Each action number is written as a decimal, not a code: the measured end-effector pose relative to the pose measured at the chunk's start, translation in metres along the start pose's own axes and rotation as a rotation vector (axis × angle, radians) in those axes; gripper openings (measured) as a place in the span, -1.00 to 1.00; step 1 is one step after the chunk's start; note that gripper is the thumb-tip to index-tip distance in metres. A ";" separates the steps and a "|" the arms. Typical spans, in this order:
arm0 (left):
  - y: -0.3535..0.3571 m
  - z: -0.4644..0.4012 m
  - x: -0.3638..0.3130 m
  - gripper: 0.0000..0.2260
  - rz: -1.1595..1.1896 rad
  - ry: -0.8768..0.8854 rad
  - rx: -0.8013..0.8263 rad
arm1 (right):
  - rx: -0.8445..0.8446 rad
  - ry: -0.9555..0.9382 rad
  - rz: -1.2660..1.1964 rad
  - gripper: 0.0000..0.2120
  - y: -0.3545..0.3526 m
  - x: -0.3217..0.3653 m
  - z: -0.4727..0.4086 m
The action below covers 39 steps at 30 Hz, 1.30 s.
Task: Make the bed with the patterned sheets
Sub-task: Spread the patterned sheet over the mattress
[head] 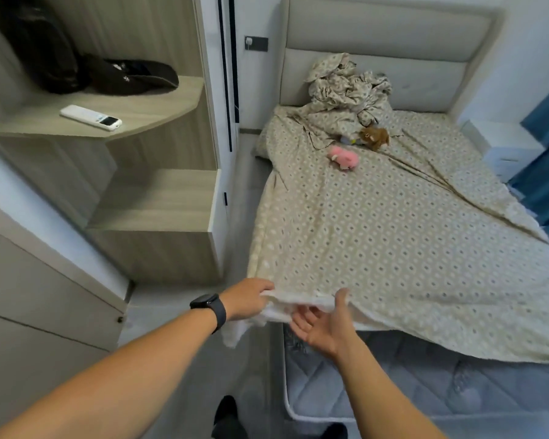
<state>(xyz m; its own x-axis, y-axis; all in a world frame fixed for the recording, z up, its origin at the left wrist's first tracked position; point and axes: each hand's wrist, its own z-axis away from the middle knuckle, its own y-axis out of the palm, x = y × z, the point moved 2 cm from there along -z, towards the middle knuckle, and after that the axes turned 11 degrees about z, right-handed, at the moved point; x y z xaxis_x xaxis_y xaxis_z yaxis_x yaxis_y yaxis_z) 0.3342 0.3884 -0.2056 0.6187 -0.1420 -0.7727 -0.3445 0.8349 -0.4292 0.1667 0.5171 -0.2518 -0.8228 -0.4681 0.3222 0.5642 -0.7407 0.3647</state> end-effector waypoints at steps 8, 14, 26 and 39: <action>0.004 0.058 0.070 -0.59 -0.235 -0.186 0.266 | -0.422 -0.146 0.515 -0.92 0.056 -0.058 -0.030; 0.015 0.076 0.108 -0.66 -0.180 -0.209 0.317 | -0.639 -0.321 0.654 -0.79 0.043 -0.112 -0.016; 0.070 0.084 0.149 -0.85 -0.162 -0.170 0.418 | -0.607 -0.182 1.251 -0.83 -0.009 -0.153 -0.027; 0.113 0.070 0.172 -0.82 -0.240 -0.273 0.654 | -0.414 0.126 1.615 -0.84 -0.043 -0.173 -0.025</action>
<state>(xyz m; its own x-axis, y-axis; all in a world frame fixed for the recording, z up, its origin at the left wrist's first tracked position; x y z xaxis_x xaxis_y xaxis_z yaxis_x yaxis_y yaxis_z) 0.4514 0.4957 -0.3545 0.8069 -0.2937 -0.5125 0.2592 0.9557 -0.1395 0.2829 0.6178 -0.3454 0.5352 -0.8439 0.0366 0.7430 0.4497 -0.4957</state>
